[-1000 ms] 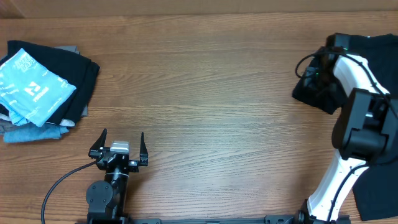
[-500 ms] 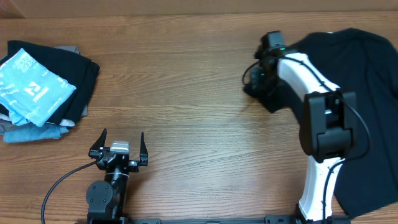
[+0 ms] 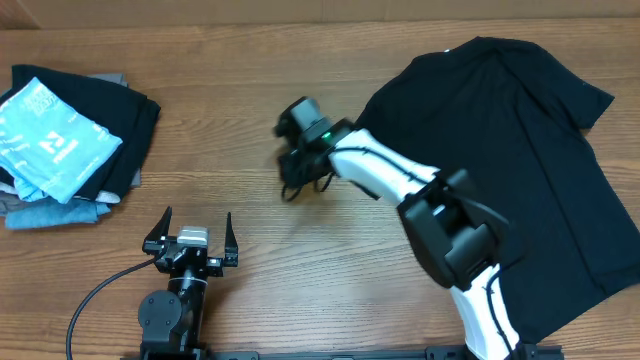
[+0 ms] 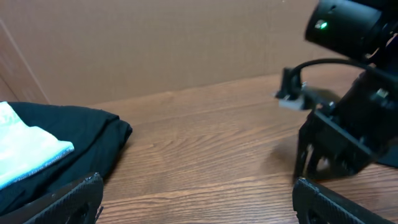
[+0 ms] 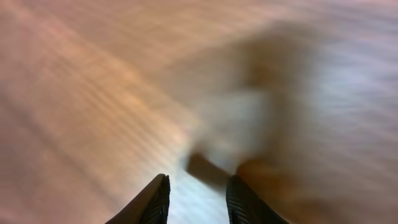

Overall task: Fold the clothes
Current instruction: 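Drag the black T-shirt leftward to table center with the right gripper, release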

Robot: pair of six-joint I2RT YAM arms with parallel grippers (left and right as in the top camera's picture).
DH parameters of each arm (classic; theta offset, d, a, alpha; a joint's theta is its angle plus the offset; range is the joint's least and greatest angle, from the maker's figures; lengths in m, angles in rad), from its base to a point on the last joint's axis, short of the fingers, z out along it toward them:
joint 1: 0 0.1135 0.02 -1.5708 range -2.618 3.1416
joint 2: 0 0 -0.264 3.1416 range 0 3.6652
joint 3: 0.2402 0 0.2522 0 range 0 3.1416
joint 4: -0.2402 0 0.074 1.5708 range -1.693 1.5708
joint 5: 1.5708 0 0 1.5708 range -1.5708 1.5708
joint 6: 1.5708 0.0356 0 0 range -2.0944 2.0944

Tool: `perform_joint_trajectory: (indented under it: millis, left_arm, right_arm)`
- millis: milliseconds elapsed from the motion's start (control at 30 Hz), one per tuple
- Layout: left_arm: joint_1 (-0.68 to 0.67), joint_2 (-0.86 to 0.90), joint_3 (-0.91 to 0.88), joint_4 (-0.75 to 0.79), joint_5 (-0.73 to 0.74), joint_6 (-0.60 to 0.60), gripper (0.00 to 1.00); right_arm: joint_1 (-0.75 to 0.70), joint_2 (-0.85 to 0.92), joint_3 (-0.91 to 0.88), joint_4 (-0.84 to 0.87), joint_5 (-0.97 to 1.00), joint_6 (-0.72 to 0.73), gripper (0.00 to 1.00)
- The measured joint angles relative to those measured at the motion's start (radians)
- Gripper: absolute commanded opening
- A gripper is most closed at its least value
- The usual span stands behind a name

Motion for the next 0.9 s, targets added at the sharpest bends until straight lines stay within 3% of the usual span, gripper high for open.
perform_joint_trajectory:
  millis: [200,267,333,567,900]
  left_arm:
    - [0.0,0.0,0.0,0.0,0.0,0.0,1.0]
    - [0.0,0.0,0.0,0.0,0.0,0.0,1.0]
    - [0.0,0.0,0.0,0.0,0.0,0.0,1.0]
    - [0.0,0.0,0.0,0.0,0.0,0.0,1.0]
    - [0.0,0.0,0.0,0.0,0.0,0.0,1.0]
  right_arm:
    - [-0.045,-0.04,0.076,-0.089,0.049,0.018,0.38]
    - [-0.092,-0.08,0.101,-0.113,0.084,0.036,0.31]
    - [-0.166,-0.126,0.125,-0.122,0.122,0.064,0.04]
    - [-0.376,-0.135,0.133,-0.142,0.249,0.131,0.04]
    - [-0.383,0.005,0.131,-0.071,0.383,0.239,0.04]
